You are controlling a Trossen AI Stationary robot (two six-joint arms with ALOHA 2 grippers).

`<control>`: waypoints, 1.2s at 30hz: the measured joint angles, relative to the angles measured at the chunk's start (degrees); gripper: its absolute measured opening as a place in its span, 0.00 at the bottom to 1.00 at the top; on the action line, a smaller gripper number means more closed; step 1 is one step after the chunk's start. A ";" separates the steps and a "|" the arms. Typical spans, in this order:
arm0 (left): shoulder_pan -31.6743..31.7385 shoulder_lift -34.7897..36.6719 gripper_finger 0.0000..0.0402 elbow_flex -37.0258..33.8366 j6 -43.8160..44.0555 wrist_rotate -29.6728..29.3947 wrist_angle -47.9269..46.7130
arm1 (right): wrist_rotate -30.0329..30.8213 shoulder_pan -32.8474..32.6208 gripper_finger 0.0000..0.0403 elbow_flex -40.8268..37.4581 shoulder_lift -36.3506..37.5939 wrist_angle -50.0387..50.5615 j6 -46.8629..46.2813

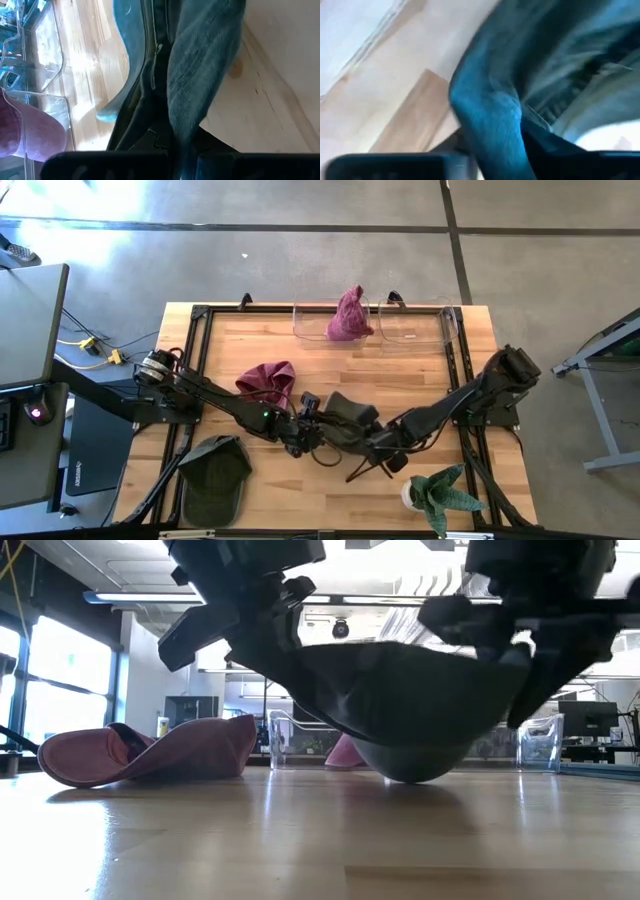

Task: Pick & Place hat
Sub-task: Put the top black cap into the right transparent bin

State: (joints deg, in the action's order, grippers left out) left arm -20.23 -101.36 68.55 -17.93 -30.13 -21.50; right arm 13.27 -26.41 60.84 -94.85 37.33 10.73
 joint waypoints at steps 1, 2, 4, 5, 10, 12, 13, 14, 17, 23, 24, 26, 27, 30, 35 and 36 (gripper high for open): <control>0.00 0.00 0.00 0.00 0.31 0.02 0.26 | 0.57 0.00 0.31 0.00 0.91 0.47 -0.53; 0.00 0.00 0.00 0.00 0.57 0.04 0.45 | 1.02 0.00 0.36 0.00 1.72 0.88 -1.27; 0.00 0.00 0.00 0.00 1.41 -0.04 0.73 | 1.30 -0.07 0.44 0.01 3.34 1.26 -3.18; 0.00 0.00 0.00 -0.02 1.89 0.02 0.93 | 1.33 -0.28 0.48 0.04 3.78 1.35 -4.55; 0.00 -1.24 0.00 -0.03 5.22 -0.87 2.19 | -0.42 -0.87 0.57 0.02 4.30 0.62 -10.84; -0.02 -1.21 0.00 -0.07 6.28 -1.26 2.35 | -1.77 -0.85 0.57 -1.02 3.87 -4.34 -12.18; 0.00 -1.20 0.00 -0.04 6.89 -1.37 2.51 | -2.23 -1.01 0.57 -2.22 3.79 -8.07 -12.28; 0.00 -1.20 0.00 -0.02 7.48 -1.58 2.45 | -2.32 -1.23 0.57 -3.81 3.69 -12.47 -12.08; 0.00 -1.20 0.00 -0.02 8.34 -2.46 2.47 | -1.71 -2.45 0.58 -9.06 3.63 -27.76 -9.09; -0.02 -1.20 0.00 -0.02 8.83 -4.57 2.97 | 4.41 -3.48 0.58 -15.57 1.94 -46.68 -7.56; -0.02 -1.20 0.00 -0.02 8.87 -4.75 3.05 | 4.85 -3.41 0.58 -15.87 1.03 -47.65 -7.85; -0.02 -1.20 0.00 -0.02 9.00 -5.43 3.42 | 6.71 -2.99 0.58 -16.08 -1.11 -48.81 -9.39; -0.02 -1.20 0.00 -0.01 9.15 -5.82 3.54 | 8.25 -2.78 0.58 -16.02 -2.18 -49.49 -10.92; -0.02 -1.20 0.00 0.00 9.59 -7.85 3.52 | 9.89 -1.50 0.55 -14.75 -4.97 -50.10 -15.05; -0.02 -1.20 0.00 0.00 10.94 -10.91 3.28 | 4.52 1.02 0.42 -12.75 -8.93 -49.60 -15.82; -0.02 -1.20 0.00 0.00 10.96 -10.93 3.20 | 4.35 1.40 0.39 -12.54 -9.37 -49.22 -15.55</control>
State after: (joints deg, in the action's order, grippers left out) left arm -20.25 -102.56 68.55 -6.96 -41.06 -18.30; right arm 17.62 -25.02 48.29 -104.22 -11.89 -4.82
